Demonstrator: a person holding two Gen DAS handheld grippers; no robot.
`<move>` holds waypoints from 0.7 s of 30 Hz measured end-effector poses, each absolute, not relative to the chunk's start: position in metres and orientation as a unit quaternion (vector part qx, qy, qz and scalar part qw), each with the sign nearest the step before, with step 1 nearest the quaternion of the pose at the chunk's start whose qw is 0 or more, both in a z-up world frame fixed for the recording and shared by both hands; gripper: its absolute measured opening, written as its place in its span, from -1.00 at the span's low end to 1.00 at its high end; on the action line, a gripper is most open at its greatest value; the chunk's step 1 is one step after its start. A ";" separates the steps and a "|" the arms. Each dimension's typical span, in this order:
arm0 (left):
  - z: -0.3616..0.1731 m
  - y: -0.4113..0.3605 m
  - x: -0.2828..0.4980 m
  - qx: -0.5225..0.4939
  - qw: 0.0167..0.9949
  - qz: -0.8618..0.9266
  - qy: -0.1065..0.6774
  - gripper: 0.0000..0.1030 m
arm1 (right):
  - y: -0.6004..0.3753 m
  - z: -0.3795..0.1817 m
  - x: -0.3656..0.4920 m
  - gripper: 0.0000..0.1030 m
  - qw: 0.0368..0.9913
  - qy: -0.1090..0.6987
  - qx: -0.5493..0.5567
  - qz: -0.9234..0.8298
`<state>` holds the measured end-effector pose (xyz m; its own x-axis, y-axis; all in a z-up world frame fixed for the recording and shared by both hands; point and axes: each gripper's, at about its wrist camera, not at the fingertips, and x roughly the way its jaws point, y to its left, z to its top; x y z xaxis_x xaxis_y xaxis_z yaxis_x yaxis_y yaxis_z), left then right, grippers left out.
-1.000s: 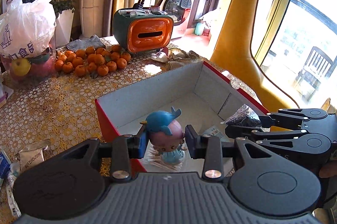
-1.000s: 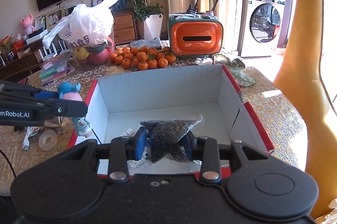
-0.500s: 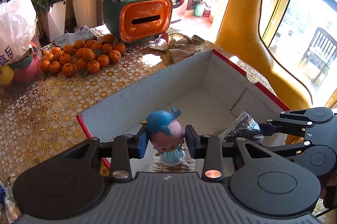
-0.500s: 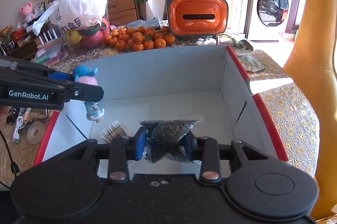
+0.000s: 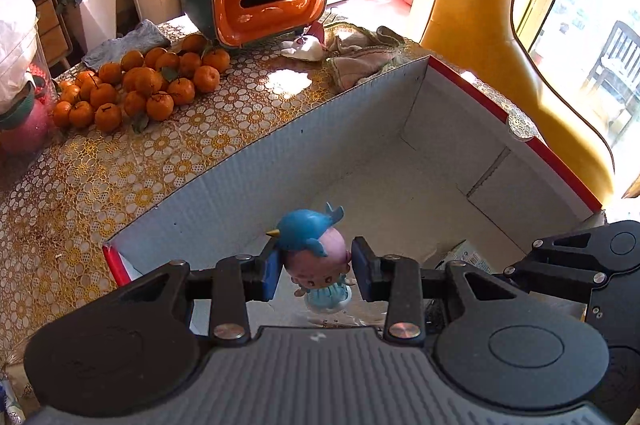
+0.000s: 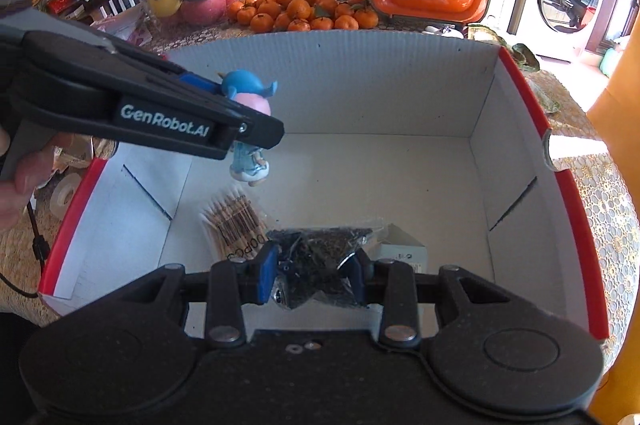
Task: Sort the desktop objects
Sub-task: 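Lower the doll and dark bag into the shoebox and open both tools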
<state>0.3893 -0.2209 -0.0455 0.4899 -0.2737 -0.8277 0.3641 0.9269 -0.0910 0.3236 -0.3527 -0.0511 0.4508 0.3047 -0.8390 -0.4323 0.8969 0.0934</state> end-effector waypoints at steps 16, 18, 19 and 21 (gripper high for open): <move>-0.065 -0.243 0.406 0.088 0.842 -0.190 0.497 -0.31 | -0.344 -0.068 0.336 -0.31 0.813 0.518 -0.097 0.248; -0.068 -0.244 0.408 0.092 0.839 -0.189 0.501 -0.31 | -0.343 -0.071 0.335 -0.31 0.810 0.522 -0.100 0.248; -0.069 -0.244 0.409 0.092 0.839 -0.187 0.503 -0.31 | -0.343 -0.072 0.335 -0.31 0.809 0.523 -0.102 0.248; -0.071 -0.244 0.410 0.091 0.838 -0.186 0.505 -0.31 | -0.342 -0.074 0.336 -0.31 0.808 0.525 -0.102 0.247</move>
